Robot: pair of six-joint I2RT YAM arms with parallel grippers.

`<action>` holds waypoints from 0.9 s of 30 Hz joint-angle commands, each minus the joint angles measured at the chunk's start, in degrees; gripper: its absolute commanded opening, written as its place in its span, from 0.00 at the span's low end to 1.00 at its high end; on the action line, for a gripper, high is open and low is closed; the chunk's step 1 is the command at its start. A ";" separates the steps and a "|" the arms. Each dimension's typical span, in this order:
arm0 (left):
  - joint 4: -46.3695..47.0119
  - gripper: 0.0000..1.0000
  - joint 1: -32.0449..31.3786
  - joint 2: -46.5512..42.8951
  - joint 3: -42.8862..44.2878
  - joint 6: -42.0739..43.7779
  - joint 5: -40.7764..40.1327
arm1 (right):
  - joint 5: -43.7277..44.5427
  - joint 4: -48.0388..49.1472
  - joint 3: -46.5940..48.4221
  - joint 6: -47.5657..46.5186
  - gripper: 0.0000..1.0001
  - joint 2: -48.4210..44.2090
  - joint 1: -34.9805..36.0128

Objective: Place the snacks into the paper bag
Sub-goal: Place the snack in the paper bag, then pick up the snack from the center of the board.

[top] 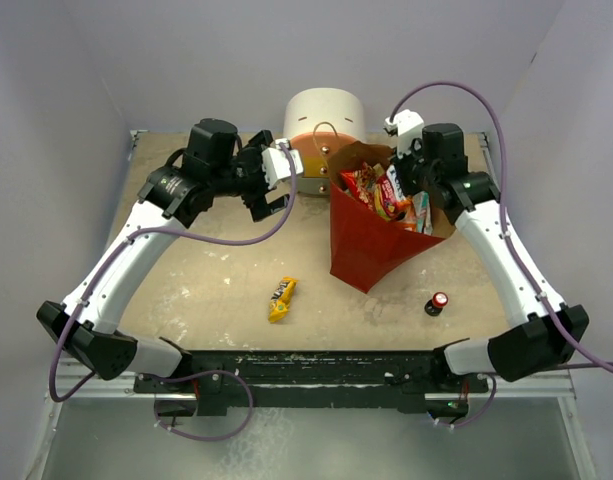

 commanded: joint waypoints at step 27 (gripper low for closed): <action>2.37 0.99 0.16 -0.62 -8.76 -1.73 -0.62 | 5.10 -3.00 -0.47 -0.46 0.48 2.41 0.80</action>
